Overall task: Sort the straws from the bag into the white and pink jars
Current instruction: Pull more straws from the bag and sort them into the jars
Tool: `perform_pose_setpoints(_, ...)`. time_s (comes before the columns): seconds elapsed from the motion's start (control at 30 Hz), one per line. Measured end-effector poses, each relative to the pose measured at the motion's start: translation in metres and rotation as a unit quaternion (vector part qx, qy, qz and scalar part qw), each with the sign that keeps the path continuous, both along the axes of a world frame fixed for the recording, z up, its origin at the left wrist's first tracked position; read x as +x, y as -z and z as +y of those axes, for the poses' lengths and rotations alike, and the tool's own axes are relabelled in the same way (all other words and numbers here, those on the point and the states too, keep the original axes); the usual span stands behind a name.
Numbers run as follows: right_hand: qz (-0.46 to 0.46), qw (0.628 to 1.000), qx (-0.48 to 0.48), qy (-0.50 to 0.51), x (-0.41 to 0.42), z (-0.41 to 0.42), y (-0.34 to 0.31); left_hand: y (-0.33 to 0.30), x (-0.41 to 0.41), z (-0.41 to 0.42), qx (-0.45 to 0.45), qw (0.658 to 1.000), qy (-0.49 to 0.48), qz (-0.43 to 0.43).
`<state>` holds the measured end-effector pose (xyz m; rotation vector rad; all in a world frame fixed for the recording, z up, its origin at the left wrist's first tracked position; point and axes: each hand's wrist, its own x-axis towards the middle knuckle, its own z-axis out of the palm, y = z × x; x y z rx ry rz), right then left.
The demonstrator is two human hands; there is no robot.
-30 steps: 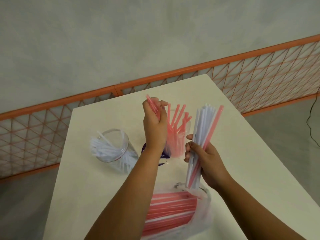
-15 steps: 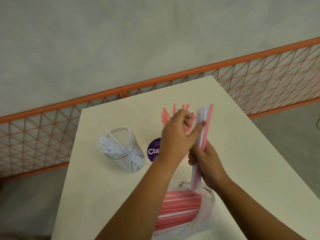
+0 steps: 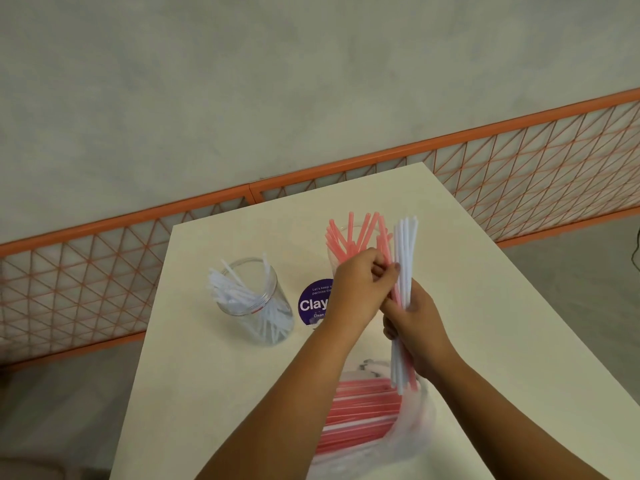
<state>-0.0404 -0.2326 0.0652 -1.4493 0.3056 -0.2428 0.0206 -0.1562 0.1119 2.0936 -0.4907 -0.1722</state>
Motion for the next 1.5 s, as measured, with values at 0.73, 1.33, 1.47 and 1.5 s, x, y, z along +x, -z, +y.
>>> perform_pose_setpoints(0.73, 0.021, 0.995, 0.095, 0.024, 0.002, -0.015, 0.008, -0.028, 0.063, 0.014, -0.078, 0.962, -0.126, -0.229)
perform_pose_setpoints(1.33, -0.025, 0.995, 0.099, -0.013, -0.003, -0.012, 0.001, 0.008, 0.041, 0.015, 0.076, 0.979, -0.047, -0.183)
perform_pose_setpoints(1.47, -0.029, 0.994, 0.093, -0.045, -0.009, -0.008, -0.004, -0.003, 0.017, 0.02, -0.061, 0.979, -0.057, -0.186)
perform_pose_setpoints(1.5, -0.028, 0.994, 0.093, -0.055, -0.01, -0.006, -0.006, -0.005, 0.011, 0.022, -0.078, 0.983, -0.046, -0.163)
